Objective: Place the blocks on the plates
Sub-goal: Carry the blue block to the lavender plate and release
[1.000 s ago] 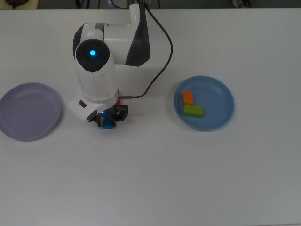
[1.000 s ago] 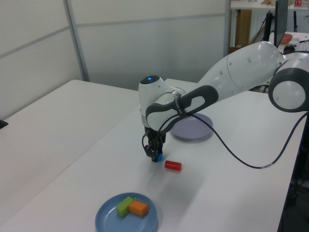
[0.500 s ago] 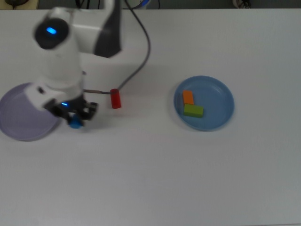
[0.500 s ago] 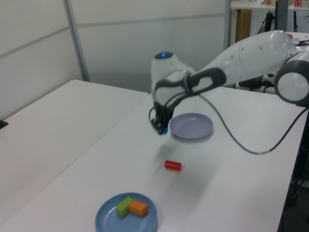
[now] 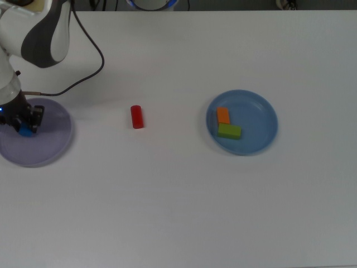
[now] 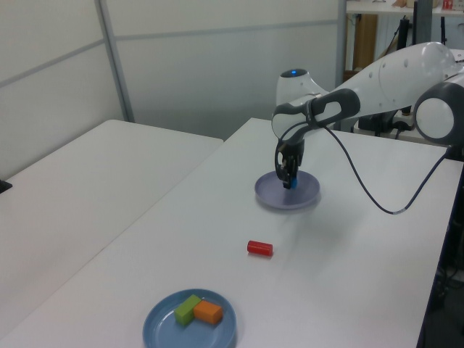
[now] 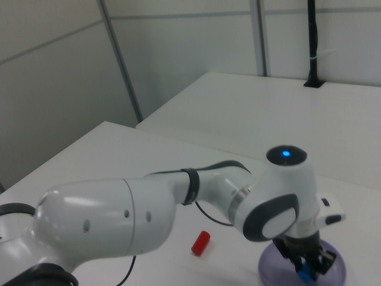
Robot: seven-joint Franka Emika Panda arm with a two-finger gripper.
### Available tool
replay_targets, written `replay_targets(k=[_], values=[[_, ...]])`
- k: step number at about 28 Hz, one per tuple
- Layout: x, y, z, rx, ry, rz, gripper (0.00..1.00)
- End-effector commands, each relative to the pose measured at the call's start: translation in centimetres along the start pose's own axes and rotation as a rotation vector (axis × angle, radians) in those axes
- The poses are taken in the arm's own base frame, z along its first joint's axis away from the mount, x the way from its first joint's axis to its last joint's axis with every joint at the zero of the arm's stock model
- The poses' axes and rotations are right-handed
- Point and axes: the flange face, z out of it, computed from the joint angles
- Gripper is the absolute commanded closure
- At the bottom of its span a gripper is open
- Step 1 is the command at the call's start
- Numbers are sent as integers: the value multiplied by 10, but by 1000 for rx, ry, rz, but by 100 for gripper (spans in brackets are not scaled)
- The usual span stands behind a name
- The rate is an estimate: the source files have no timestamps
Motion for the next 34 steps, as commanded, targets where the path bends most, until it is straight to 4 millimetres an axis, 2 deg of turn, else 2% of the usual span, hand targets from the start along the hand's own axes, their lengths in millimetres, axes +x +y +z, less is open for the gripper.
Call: replay_targets(k=[1, 3, 5, 6, 9, 11, 15, 20, 26, 27, 28, 32, 34], values=[[5, -3, -3, 37, 29, -6, 100], [6, -3, -4, 57, 39, 12, 98], [6, -5, -4, 71, 45, 21, 90], [6, -5, -3, 75, 43, 24, 73], [6, -5, -5, 74, 46, 27, 32], [9, -11, -7, 73, 47, 22, 0], [11, -18, -8, 77, 42, 14, 0], [12, -37, -27, 91, 18, 32, 0], [8, -81, -56, 137, -92, 34, 0], [5, -96, -62, 152, -139, 12, 0], [2, -103, -66, 159, -165, 2, 0], [-10, -129, -77, 187, -272, -52, 0], [-15, -150, -75, 189, -330, -89, 0]])
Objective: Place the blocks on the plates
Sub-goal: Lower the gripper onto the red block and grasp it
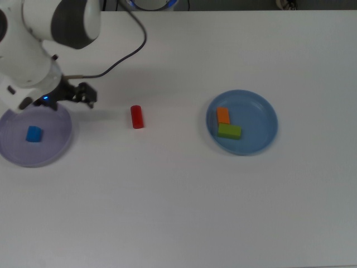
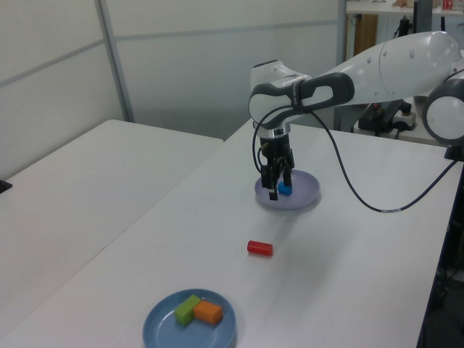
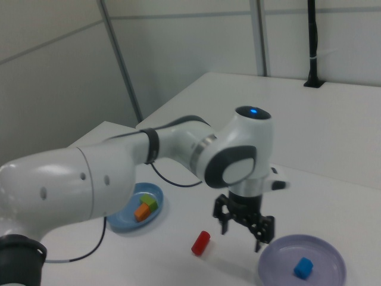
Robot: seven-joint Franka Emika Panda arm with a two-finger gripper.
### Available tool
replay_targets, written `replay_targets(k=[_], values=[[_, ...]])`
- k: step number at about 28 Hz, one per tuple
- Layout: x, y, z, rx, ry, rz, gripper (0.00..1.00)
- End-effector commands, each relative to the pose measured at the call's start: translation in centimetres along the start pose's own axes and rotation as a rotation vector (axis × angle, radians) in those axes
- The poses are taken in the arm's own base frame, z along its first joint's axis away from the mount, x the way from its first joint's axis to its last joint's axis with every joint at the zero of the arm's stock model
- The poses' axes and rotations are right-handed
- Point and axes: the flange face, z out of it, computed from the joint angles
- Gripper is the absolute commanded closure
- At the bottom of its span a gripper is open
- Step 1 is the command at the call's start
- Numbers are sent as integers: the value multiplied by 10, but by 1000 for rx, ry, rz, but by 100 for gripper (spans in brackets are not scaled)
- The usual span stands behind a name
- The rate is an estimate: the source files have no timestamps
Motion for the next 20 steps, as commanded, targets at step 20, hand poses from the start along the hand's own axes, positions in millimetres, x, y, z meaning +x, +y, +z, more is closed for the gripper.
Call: replay_targets(k=[20], values=[[12, -130, 73, -89, -113, -171, 10]])
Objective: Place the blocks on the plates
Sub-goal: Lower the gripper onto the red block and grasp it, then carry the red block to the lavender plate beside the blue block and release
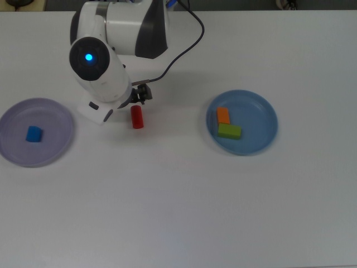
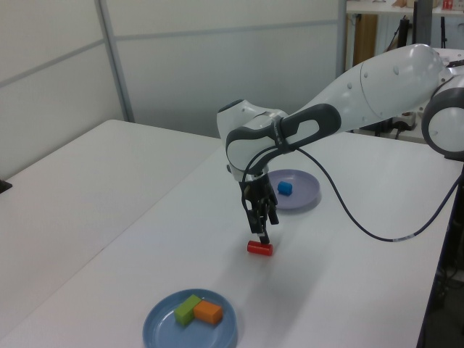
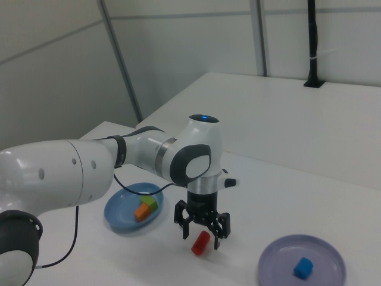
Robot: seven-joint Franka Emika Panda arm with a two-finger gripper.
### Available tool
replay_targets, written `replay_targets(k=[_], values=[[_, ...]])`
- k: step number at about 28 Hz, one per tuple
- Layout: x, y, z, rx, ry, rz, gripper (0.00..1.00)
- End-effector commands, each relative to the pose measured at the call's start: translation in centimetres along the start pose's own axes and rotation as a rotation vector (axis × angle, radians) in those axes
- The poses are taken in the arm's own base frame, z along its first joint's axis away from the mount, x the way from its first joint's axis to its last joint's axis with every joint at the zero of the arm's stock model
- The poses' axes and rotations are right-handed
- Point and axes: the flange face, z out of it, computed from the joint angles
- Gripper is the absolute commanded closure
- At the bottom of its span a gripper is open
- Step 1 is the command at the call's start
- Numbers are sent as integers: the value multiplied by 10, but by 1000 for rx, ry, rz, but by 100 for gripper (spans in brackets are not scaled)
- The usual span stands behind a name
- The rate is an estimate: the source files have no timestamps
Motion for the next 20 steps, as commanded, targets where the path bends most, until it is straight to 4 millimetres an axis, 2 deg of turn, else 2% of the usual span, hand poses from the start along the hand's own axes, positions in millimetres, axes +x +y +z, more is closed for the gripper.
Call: replay_targets(k=[1, 5, 6, 10, 11, 13, 17, 20], values=[[4, -12, 10, -26, -7, 9, 10], [17, -28, 18, -40, 18, 13, 18], [18, -28, 21, -41, 25, 25, 28], [19, -28, 23, -39, 28, 54, 55], [19, -27, 22, -40, 31, 62, 68], [19, -28, 22, -42, 31, 60, 79], [19, -26, 22, -39, 30, 67, 93], [18, -24, 22, -39, 30, 70, 98]])
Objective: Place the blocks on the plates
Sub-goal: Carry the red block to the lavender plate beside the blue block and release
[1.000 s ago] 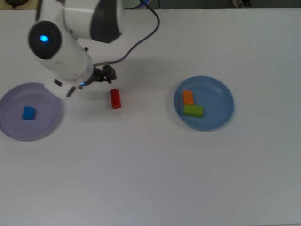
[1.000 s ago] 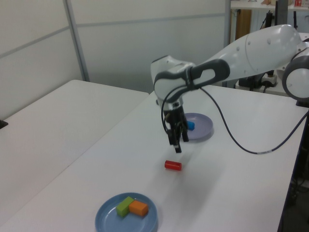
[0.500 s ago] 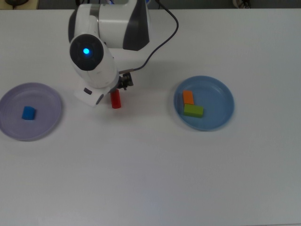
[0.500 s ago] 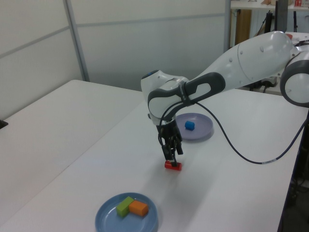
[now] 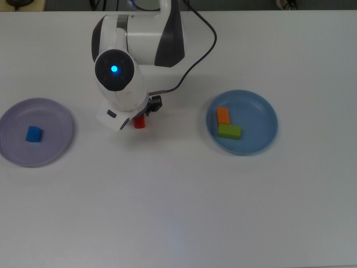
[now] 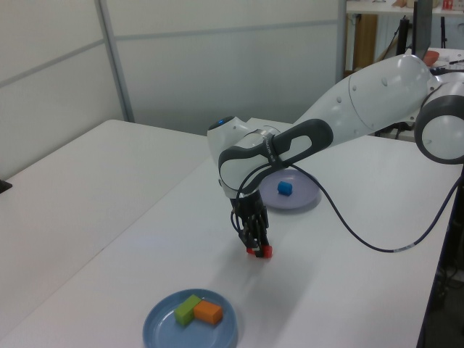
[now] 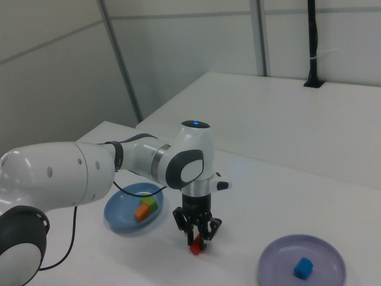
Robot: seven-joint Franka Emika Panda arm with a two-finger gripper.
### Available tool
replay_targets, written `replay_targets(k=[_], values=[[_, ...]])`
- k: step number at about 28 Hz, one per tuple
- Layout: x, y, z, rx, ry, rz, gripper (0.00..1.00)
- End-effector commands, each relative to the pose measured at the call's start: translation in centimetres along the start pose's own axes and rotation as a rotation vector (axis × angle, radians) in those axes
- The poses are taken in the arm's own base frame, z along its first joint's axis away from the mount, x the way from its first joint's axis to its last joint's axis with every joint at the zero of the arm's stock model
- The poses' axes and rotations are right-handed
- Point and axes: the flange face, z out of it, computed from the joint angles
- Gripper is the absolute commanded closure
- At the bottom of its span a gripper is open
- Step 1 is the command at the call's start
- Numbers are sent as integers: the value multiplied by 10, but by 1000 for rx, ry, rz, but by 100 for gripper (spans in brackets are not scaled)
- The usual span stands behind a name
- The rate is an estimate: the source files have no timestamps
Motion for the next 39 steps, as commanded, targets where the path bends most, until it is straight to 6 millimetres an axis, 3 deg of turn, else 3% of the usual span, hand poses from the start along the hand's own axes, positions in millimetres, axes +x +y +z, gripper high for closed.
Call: replay_targets(k=[1, 7, 10, 13, 14, 19, 20, 24, 26, 34, 39], values=[[-2, 1, -3, -23, 14, 21, 100], [-4, 12, -10, -26, 26, 32, 100], [-13, 34, -23, -30, 40, 60, 100], [-23, 56, -50, -41, 80, 75, 100], [-31, 76, -56, -42, 85, 96, 100], [-45, 125, -73, -54, 114, 133, 100], [-50, 143, -76, -59, 125, 140, 100], [-57, 170, -78, -61, 140, 170, 100], [-63, 195, -70, -58, 148, 207, 100], [-46, 210, -61, -89, 238, 230, 100], [-42, 213, -58, -89, 259, 294, 84]])
